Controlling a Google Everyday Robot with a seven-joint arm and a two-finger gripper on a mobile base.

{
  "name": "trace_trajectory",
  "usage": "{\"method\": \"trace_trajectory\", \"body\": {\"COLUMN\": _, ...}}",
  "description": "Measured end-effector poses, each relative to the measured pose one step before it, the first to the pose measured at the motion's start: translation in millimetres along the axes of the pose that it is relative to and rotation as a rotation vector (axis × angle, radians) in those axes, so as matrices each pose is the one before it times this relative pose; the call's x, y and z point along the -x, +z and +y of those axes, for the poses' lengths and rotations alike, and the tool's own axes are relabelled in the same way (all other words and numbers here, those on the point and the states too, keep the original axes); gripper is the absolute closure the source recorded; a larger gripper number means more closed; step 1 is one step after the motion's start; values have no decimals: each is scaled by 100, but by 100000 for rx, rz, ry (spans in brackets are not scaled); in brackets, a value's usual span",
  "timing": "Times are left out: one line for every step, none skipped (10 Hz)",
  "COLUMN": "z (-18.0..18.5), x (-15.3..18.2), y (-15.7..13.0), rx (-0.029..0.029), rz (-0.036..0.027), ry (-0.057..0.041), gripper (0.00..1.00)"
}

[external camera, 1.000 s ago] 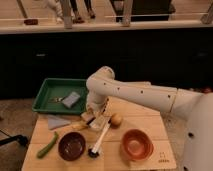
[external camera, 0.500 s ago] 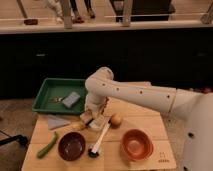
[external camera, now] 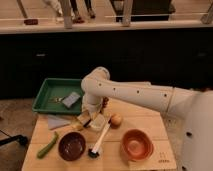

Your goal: Place eraser in paper cup

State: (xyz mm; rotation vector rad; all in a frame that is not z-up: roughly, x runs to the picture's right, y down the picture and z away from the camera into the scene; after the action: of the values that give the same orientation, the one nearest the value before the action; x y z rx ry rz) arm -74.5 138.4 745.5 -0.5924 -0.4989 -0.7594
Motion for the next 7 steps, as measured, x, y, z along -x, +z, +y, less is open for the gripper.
{"method": "trace_trajectory", "body": {"z": 527, "x": -161, "y": -301, "rx": 1677, "rz": -786, "ry": -2912, "gripper": 100}}
{"method": "trace_trajectory", "body": {"z": 137, "x": -2, "y": -44, "rx": 685, "rz": -589, "ry": -1721, "gripper": 100}}
{"method": "trace_trajectory", "body": {"z": 340, "x": -15, "y": 43, "rx": 1671, "rz": -592, "ry": -1954, "gripper": 100}}
{"method": "trace_trajectory", "body": {"z": 488, "x": 34, "y": 239, "rx": 2781, "rz": -745, "ry": -4368, "gripper": 100}}
{"method": "trace_trajectory", "body": {"z": 353, "x": -88, "y": 148, "rx": 1247, "rz": -338, "ry": -2753, "gripper": 100}}
{"method": "trace_trajectory", "body": {"z": 338, "x": 51, "y": 326, "rx": 1845, "rz": -545, "ry": -2580, "gripper": 100}}
{"method": "trace_trajectory", "body": {"z": 138, "x": 190, "y": 257, "rx": 1496, "rz": -155, "ry": -4539, "gripper": 100}}
